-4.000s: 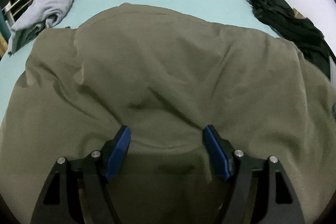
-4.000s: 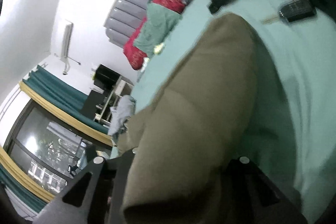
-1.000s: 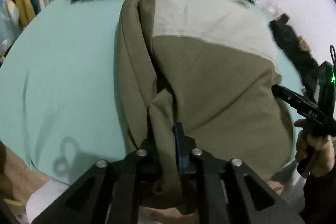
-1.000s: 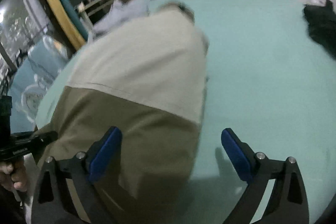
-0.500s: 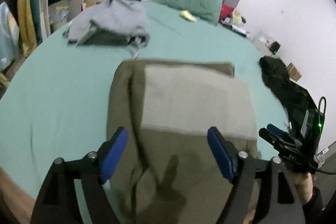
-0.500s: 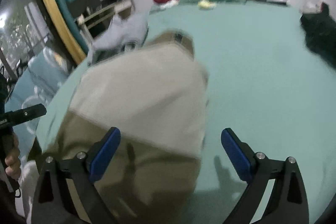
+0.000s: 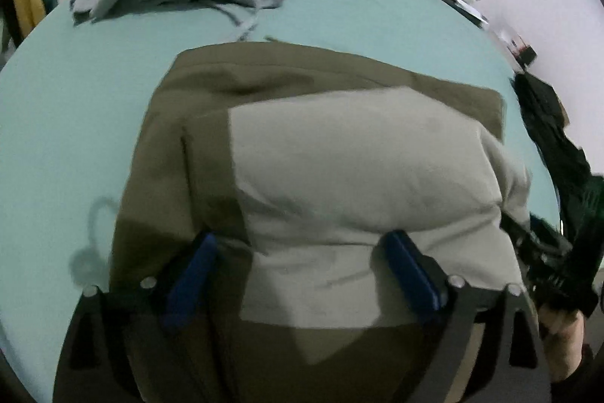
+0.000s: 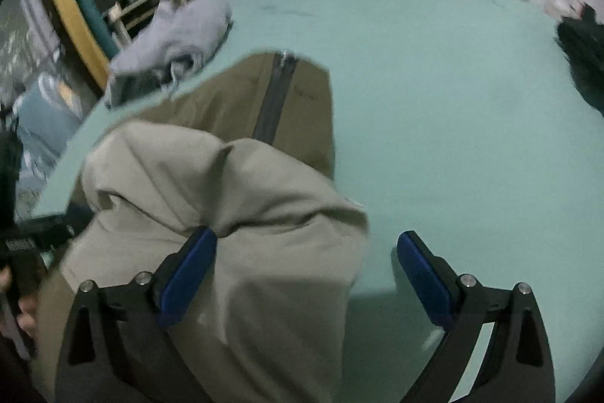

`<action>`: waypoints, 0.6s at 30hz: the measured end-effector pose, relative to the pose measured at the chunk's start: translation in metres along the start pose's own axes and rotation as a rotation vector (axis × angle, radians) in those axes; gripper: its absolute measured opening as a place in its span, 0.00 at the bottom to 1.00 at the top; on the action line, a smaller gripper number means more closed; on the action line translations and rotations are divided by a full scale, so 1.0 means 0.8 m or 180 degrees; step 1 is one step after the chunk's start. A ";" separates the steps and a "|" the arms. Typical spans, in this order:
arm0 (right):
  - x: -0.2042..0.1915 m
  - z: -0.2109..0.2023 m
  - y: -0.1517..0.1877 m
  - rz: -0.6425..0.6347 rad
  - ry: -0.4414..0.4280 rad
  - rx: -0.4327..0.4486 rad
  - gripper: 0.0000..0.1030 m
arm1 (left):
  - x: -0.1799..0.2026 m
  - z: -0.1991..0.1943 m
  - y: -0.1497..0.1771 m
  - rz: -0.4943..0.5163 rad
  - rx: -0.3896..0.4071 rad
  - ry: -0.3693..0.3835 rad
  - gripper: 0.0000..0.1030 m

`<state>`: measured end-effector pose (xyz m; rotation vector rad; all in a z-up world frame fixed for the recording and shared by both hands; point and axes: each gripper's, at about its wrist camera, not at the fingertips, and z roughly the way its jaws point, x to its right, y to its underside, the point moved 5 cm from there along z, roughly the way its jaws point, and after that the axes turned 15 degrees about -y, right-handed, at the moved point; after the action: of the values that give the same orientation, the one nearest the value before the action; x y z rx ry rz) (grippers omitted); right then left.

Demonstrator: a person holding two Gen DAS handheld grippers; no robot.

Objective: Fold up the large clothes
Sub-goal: 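Grasp the folded olive jacket bundle with both grippers, then lift the jacket bundle off the bed with both grippers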

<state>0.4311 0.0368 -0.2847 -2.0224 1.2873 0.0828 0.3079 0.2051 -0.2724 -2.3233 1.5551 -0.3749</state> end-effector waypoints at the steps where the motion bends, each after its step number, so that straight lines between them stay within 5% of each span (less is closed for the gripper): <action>1: 0.002 0.004 -0.002 0.0025 -0.0056 -0.0022 0.94 | -0.002 0.002 0.000 -0.0018 0.0001 0.0001 0.92; 12: -0.016 -0.063 0.032 0.0268 -0.0211 0.0178 0.96 | -0.071 -0.054 0.024 -0.0503 0.0150 0.0173 0.92; 15: -0.021 -0.082 0.053 0.0375 -0.0328 0.0191 0.97 | -0.092 -0.044 0.044 -0.0589 -0.0021 0.0234 0.92; 18: -0.024 -0.098 0.070 0.0406 -0.0437 0.0205 0.97 | -0.091 -0.022 0.067 -0.0623 -0.0337 0.0545 0.93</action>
<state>0.3518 -0.0090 -0.2497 -1.8460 1.3137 0.2327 0.2288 0.2514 -0.2807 -2.5956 1.4568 -0.5649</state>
